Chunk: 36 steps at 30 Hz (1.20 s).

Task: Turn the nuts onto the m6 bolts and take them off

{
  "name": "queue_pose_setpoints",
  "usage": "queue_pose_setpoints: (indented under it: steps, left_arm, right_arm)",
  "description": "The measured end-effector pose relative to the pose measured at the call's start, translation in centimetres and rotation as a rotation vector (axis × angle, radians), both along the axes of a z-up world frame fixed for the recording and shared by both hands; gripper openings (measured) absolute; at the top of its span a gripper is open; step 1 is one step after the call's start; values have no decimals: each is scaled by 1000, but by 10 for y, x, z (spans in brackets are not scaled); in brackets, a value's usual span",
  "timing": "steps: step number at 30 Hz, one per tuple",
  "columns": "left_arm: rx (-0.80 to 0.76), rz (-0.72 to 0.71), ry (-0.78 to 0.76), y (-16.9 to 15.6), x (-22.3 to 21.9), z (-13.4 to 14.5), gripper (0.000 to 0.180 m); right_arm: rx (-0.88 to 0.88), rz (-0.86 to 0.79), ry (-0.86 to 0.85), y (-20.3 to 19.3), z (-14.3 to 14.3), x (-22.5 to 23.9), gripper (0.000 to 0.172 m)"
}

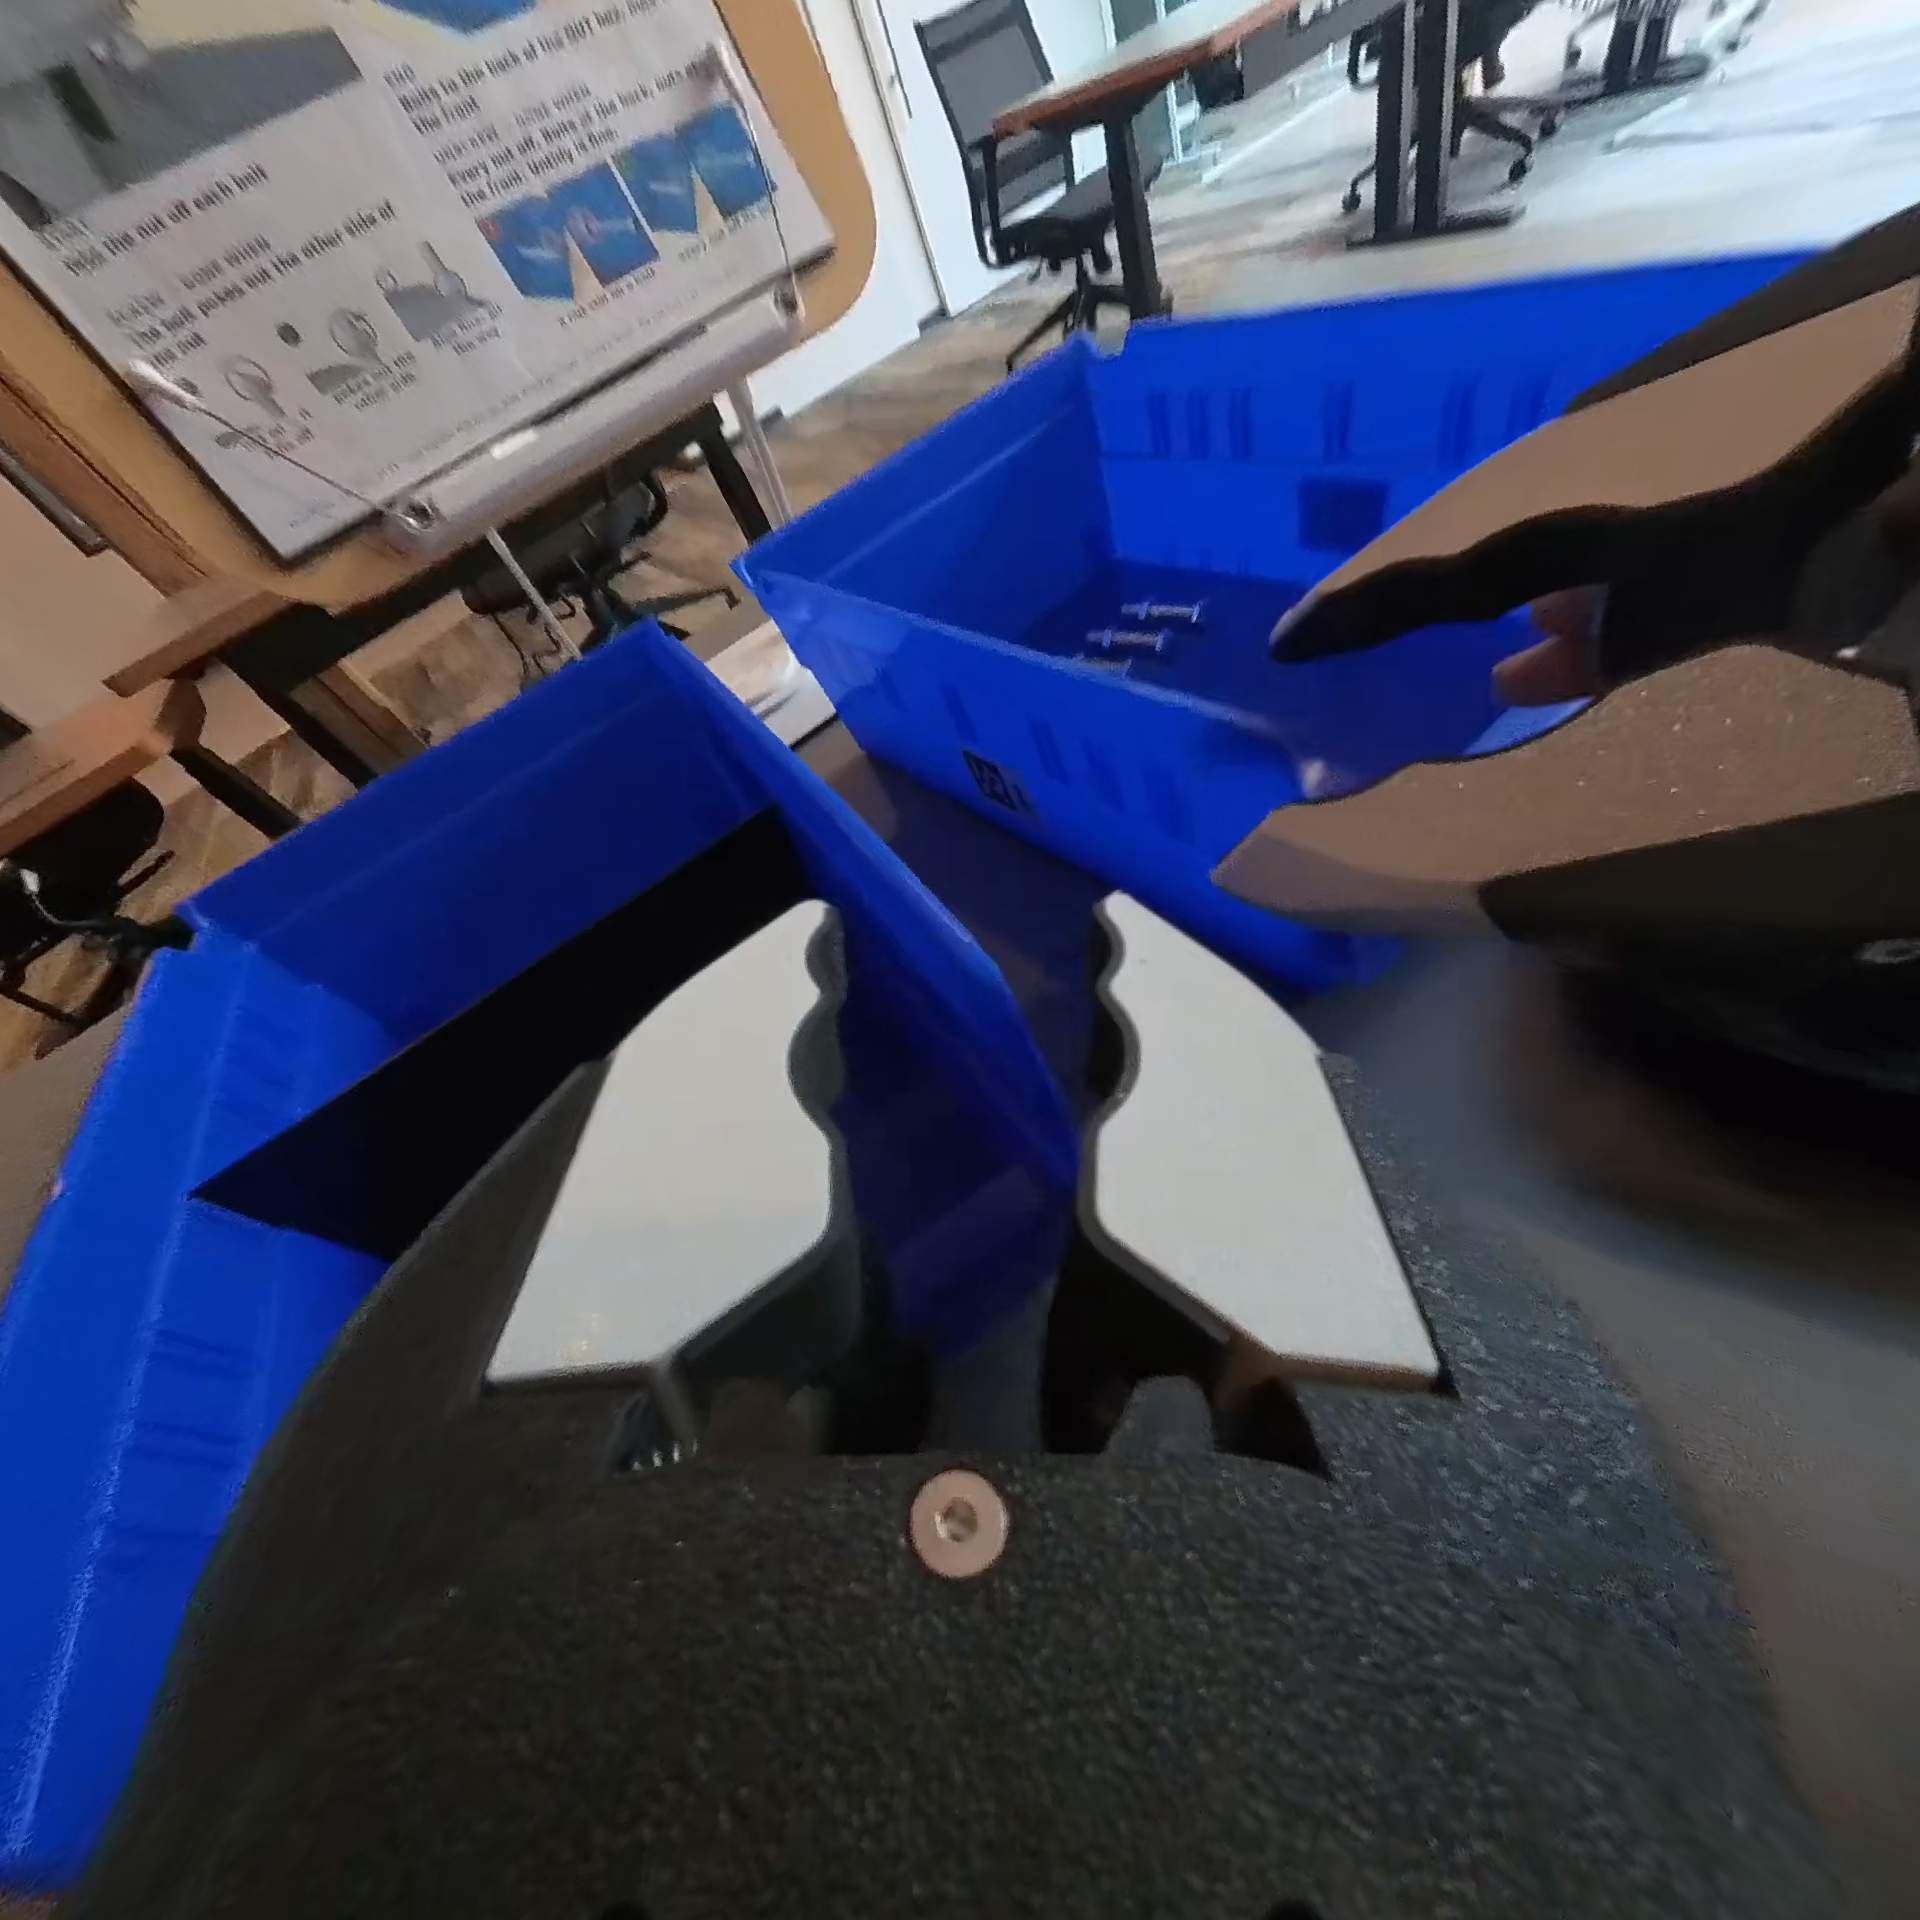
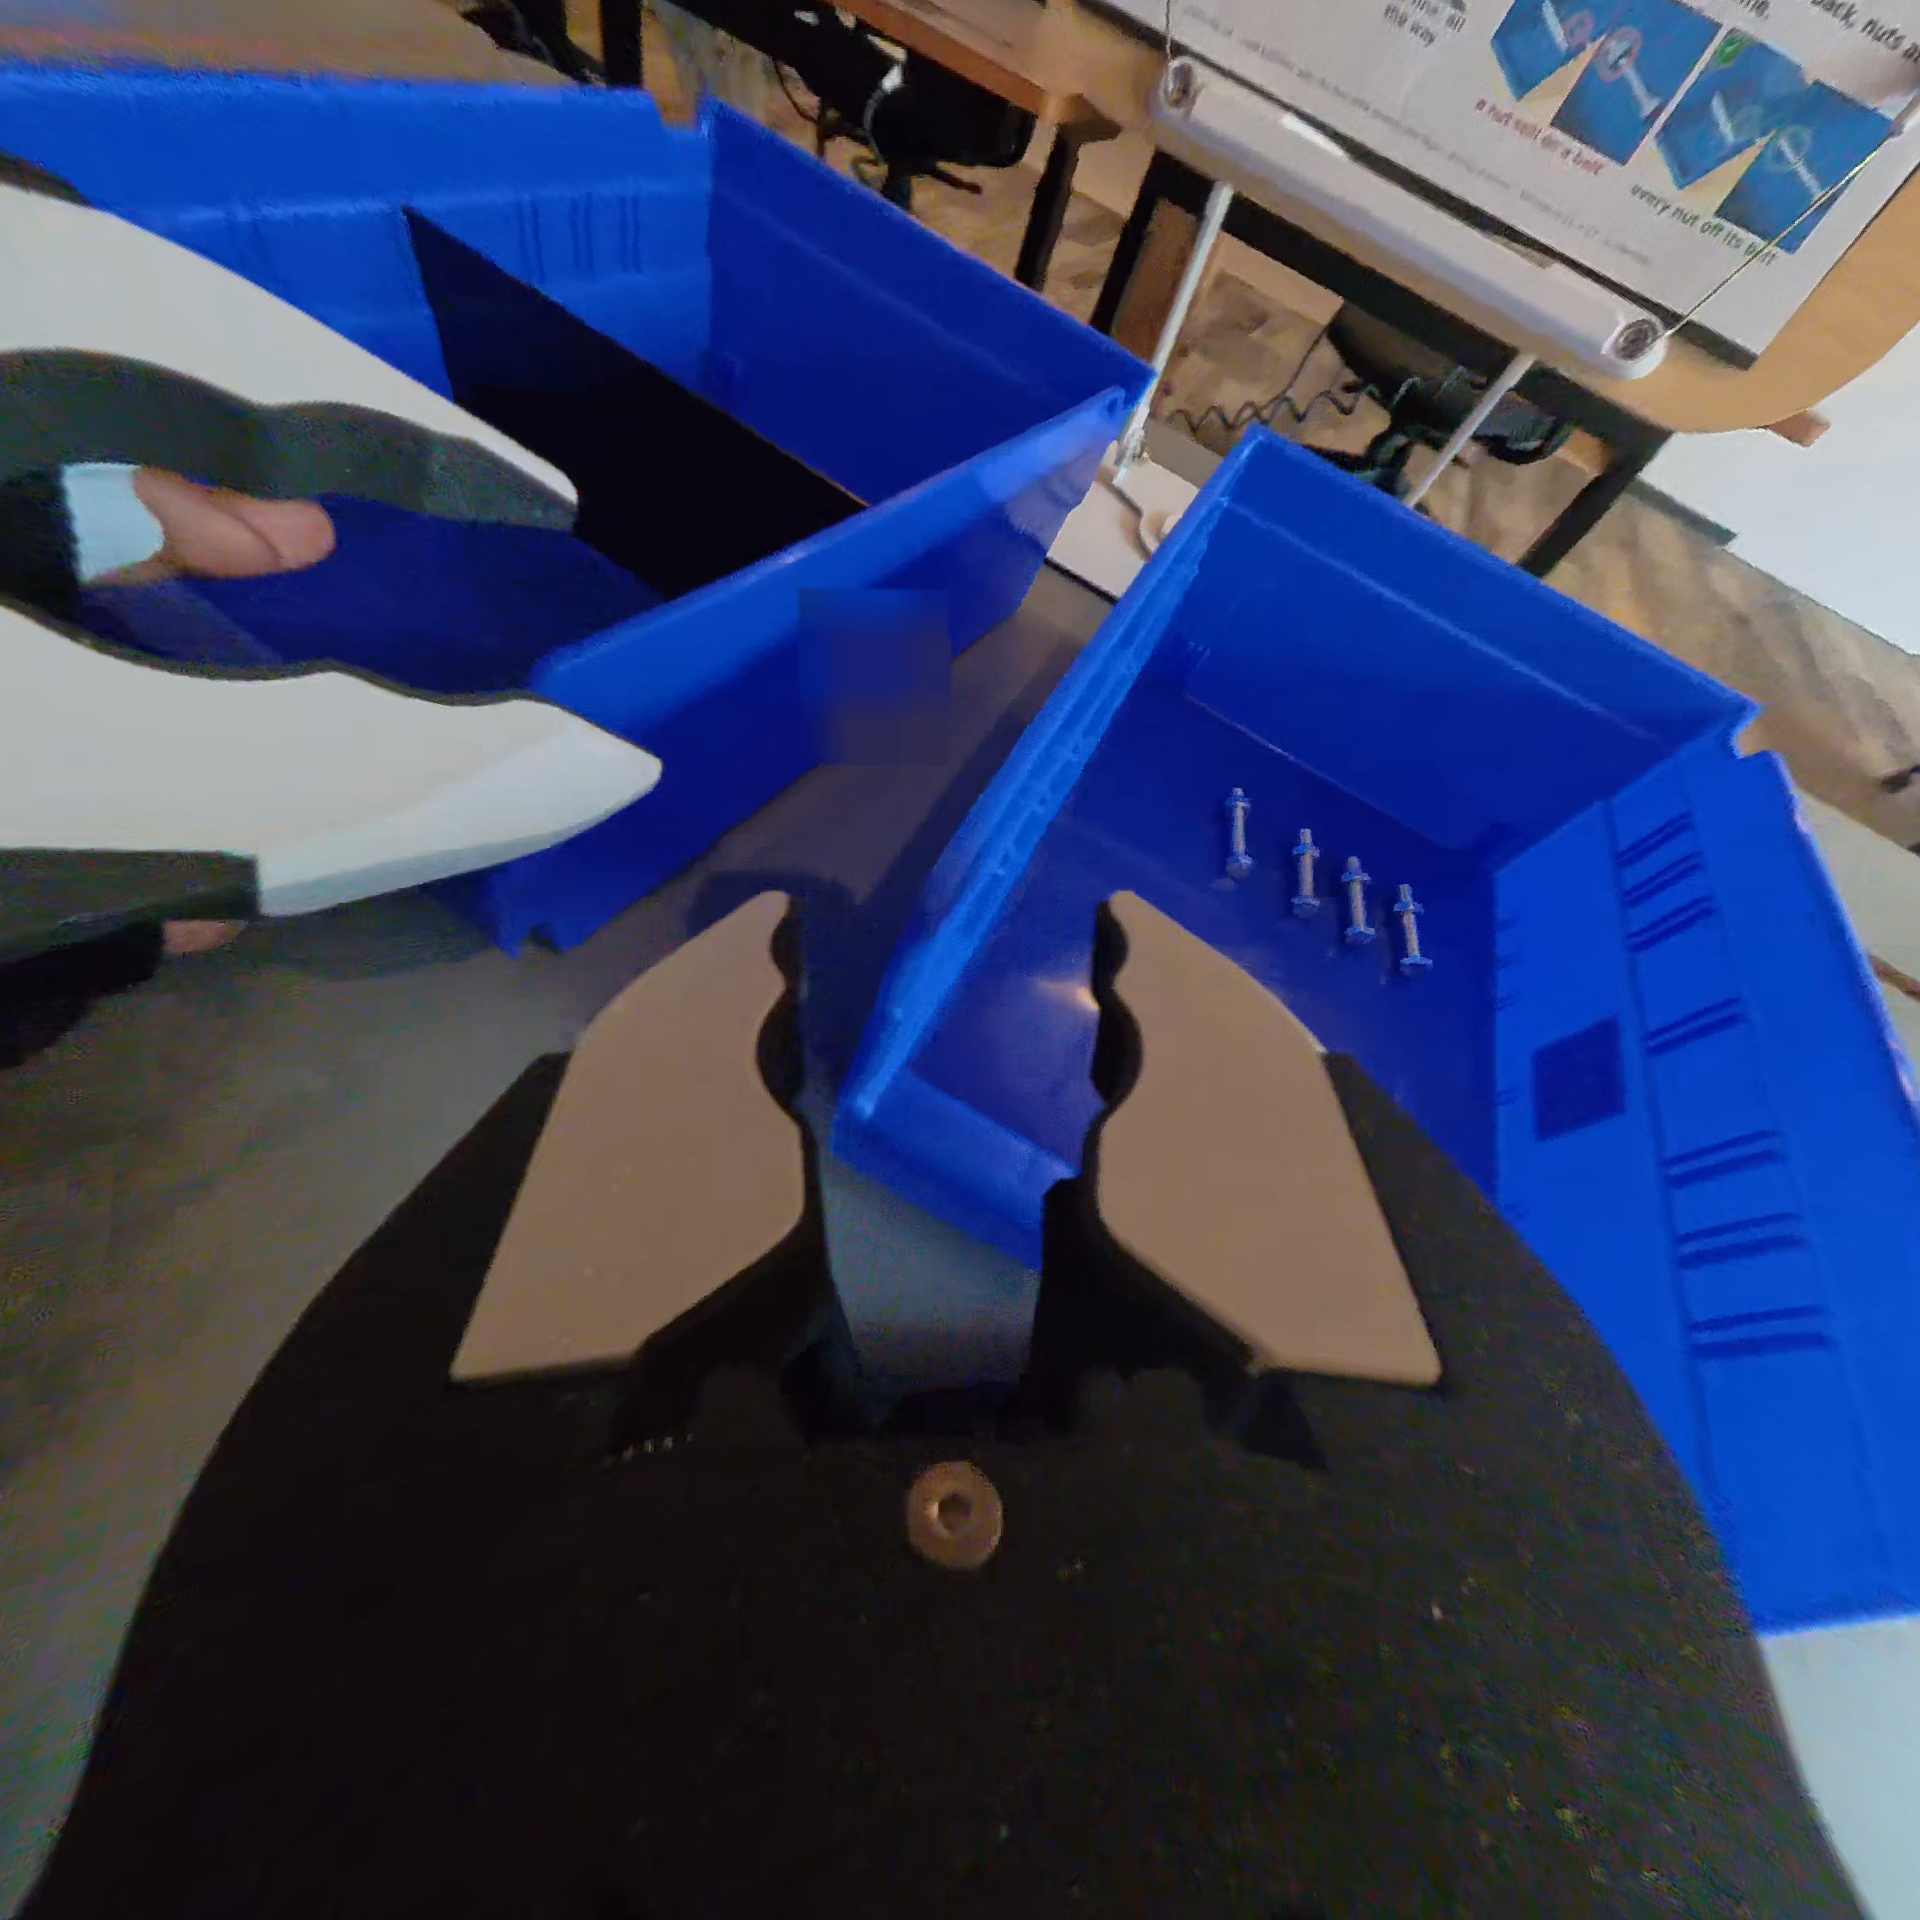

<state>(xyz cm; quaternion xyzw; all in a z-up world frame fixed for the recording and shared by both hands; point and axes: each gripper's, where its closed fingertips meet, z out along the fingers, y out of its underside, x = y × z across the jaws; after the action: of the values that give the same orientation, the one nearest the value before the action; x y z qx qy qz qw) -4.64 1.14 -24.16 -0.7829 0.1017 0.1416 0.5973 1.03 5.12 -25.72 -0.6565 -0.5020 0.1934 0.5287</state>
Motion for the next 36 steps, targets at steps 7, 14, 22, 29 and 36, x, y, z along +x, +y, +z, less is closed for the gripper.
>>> queue_pose_setpoints:
  steps: [7, 14, 22, 29, 36]
  left_arm:
    - [209, -124, -84, -14, 70, 47, 84]
    - [150, -92, -261, 13, 90, 15, 81]
    - [74, 130, -209, 37, 64, -18, 61]
    - [-1, 192, -225, 54, 58, -36, 47]
    - [-41, 274, -173, 65, 46, -48, 15]
  right_arm:
    - [13, 29, 179, 13, 59, 55, 80]
    - [115, -106, 188, 66, 49, 122, 114]
    - [-14, -197, 201, 116, 6, 149, 111]
    - [-89, -195, 93, 137, -20, 142, 79]
    - [-40, -232, 31, 145, -31, 136, 10]
